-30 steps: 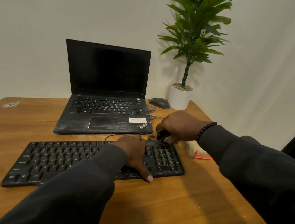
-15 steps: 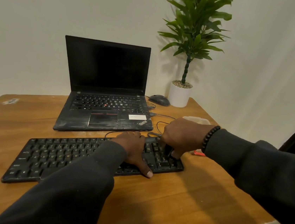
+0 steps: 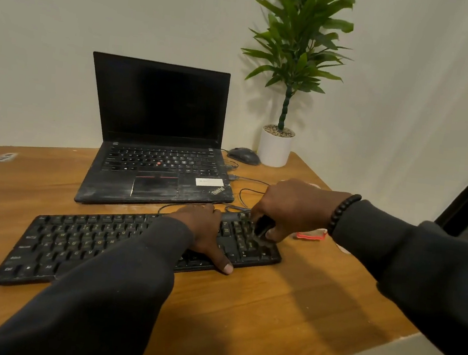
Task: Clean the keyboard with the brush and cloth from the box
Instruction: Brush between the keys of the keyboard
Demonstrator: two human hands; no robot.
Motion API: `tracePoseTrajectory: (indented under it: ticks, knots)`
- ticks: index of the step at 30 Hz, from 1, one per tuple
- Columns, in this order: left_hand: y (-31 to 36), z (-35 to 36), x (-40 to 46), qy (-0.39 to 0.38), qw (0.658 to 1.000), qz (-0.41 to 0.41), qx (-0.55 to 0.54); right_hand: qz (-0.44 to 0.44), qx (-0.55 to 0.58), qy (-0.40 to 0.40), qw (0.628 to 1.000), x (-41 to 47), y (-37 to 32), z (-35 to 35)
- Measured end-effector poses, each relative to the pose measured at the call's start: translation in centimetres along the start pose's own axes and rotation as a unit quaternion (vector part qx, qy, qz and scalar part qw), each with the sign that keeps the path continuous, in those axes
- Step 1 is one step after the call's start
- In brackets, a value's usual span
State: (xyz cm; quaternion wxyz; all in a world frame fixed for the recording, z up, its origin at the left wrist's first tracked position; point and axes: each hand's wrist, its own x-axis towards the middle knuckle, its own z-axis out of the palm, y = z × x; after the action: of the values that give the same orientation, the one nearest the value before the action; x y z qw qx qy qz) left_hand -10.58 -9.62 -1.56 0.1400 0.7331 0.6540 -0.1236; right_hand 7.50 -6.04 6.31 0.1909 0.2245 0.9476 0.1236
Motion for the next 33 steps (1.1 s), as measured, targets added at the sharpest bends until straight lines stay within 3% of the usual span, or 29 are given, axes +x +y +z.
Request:
tracePoseTrajectory:
  ticks: [4, 8, 11, 13, 18, 21, 28, 33]
  knots:
    - [0.0, 0.2, 0.0, 0.005, 1.000, 0.001, 0.007, 0.030, -0.033, -0.014, 0.999, 0.4, -1.9, 1.2]
    - [0.1, 0.1, -0.1, 0.003, 1.000, 0.000, -0.005, 0.045, 0.072, 0.007, 0.996, -0.6, -1.2, 0.5]
    - [0.0, 0.1, 0.0, 0.001, 1.000, 0.003, -0.009, 0.090, -0.021, -0.020, 0.996, -0.8, -1.9, 0.6]
    - [0.0, 0.1, -0.1, 0.005, 1.000, 0.004, -0.008, 0.074, -0.045, -0.042, 0.995, -0.2, -3.7, 0.8]
    - [-0.3, 0.6, -0.2, 0.033, 0.999, 0.021, -0.019, 0.026, 0.121, 0.029, 0.992, 1.0, -4.3, -0.8]
    - [-0.9, 1.4, -0.5, 0.047, 0.998, 0.024, -0.027, 0.044, 0.101, 0.054, 0.992, 0.6, -3.7, -1.0]
    - [-2.1, 1.1, -0.7, 0.015, 0.999, 0.010, -0.031, 0.096, 0.107, -0.005, 0.990, -1.3, -2.0, 0.4]
    - [-2.7, 1.1, -0.5, 0.006, 1.000, 0.003, -0.022, 0.135, 0.039, -0.086, 0.986, -0.6, -1.9, 1.1]
